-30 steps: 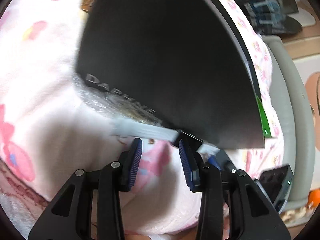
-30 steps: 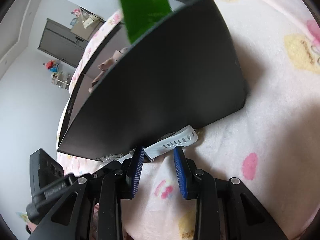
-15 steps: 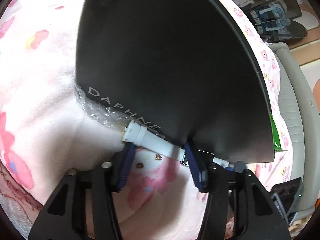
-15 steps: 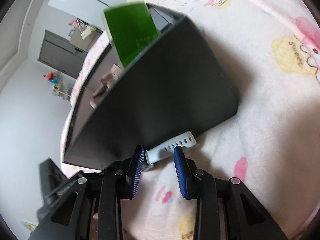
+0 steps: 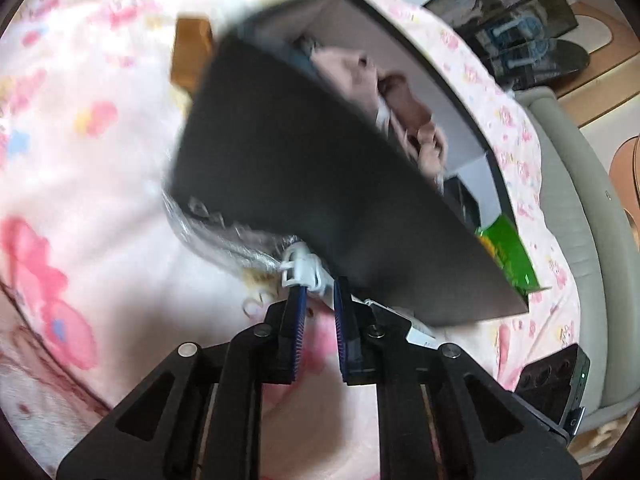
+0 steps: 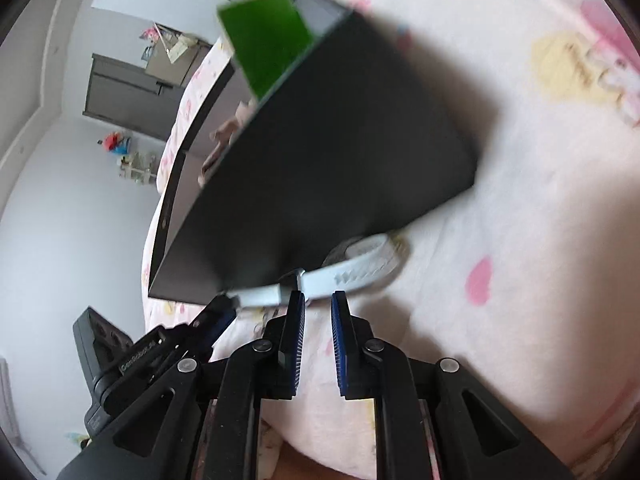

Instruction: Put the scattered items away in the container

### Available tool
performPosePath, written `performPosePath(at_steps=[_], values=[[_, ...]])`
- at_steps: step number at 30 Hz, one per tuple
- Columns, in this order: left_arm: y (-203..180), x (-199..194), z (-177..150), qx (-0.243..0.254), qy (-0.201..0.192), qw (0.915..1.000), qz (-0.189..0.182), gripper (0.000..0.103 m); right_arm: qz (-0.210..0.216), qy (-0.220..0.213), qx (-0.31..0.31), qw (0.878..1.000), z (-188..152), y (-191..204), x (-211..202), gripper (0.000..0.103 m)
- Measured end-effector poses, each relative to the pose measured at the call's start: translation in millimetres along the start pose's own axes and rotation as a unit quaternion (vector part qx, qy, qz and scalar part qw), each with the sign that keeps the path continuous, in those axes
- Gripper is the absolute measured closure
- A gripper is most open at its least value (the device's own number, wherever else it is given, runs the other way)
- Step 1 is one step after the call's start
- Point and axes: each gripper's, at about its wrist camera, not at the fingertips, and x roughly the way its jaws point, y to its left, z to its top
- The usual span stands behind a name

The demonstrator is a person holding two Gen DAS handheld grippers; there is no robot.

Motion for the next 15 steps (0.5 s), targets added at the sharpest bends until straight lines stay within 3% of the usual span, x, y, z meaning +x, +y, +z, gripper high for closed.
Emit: performPosePath(at_steps=[1,3,6,10,11,12,14,15], values=[[5,-5,8,-0.001,0.013,0.9999,-0.002,0.081,0.004,0.004,0.002,1.000,1,1,2,0.092],[11,-1,9,-0.004,0.032,0.9994,-0.005,0.057,0.003,0.001,0.006,1.000,5,2,8,0.088],[10,15,11,-0.011,0.056,0.9984,0.003,0.055,-0.007,-0.023,0.011,1.000,4,-12,8,0.086],[-1,21,8,0.010,0.034,0.9988,0.032,0.056,-0.018,-0.047,0.008,0.999,6,-17,10,0.086],[-5,20,6,0.023,0.025,0.9986,0.039,0.064,-0.018,-0.052,0.001,0.998,6,-16,10,0.086],[-12,16,3,0.044,0.014,0.9976,0.052,0.083,-0.020,-0.054,-0.006,0.998,5,-15,9,0.086],[-22,7,0,0.076,-0.001,0.9959,0.049,0.097,-0.012,-0.054,-0.018,0.998,3,-12,6,0.087],[-25,0,-1,0.086,-0.013,0.9951,0.047,0.097,-0.008,-0.054,-0.022,0.998,2,-11,4,0.088]])
